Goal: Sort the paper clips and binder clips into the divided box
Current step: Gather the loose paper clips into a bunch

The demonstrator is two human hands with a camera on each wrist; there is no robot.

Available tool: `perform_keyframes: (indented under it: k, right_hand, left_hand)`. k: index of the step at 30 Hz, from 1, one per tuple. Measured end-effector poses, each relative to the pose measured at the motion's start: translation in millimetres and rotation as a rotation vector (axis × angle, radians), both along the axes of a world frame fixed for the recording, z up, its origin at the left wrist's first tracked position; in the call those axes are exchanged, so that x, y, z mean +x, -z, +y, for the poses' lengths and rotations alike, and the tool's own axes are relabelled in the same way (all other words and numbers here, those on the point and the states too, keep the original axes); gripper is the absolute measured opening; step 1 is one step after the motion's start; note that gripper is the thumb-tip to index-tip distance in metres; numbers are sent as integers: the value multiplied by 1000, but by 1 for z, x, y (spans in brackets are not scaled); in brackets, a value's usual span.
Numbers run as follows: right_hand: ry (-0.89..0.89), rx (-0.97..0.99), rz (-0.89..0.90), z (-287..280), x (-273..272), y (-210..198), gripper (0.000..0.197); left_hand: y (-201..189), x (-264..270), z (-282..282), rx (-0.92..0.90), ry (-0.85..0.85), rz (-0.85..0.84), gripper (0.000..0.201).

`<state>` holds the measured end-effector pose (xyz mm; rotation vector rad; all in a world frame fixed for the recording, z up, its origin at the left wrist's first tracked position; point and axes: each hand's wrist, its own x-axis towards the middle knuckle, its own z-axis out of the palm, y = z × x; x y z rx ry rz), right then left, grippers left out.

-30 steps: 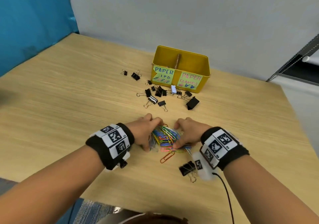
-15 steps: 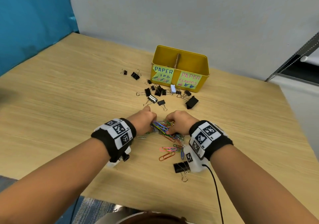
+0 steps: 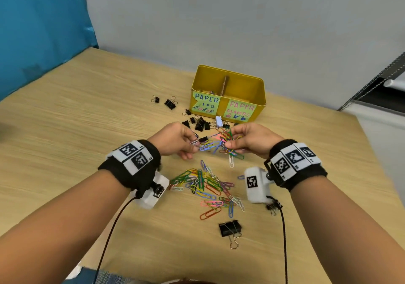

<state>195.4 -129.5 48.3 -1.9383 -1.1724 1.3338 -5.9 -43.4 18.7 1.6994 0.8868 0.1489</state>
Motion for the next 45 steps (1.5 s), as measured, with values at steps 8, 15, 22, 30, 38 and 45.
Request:
perform_keyframes:
  k: [8, 15, 22, 30, 38, 45]
  right_hand:
    - [158, 190, 267, 45, 9, -48, 18]
    - [359, 283, 182, 120, 14, -61, 26]
    - [302, 126, 16, 159, 4, -43, 6]
    - [85, 309, -328, 80, -19, -46, 23]
    - [-416, -388, -796, -21, -17, -3, 37]
    - [-350, -253, -360, -47, -48, 16, 36]
  left_hand:
    - [-40, 28, 36, 2, -196, -248, 11]
    - [-66, 74, 88, 494, -407, 9, 27]
    - [-58, 90, 105, 724, -293, 416, 47]
    - [-49, 41, 50, 542, -201, 56, 22]
    - [8, -5, -22, 386, 405, 522, 56]
    - [12, -3, -56, 463, 514, 456, 52]
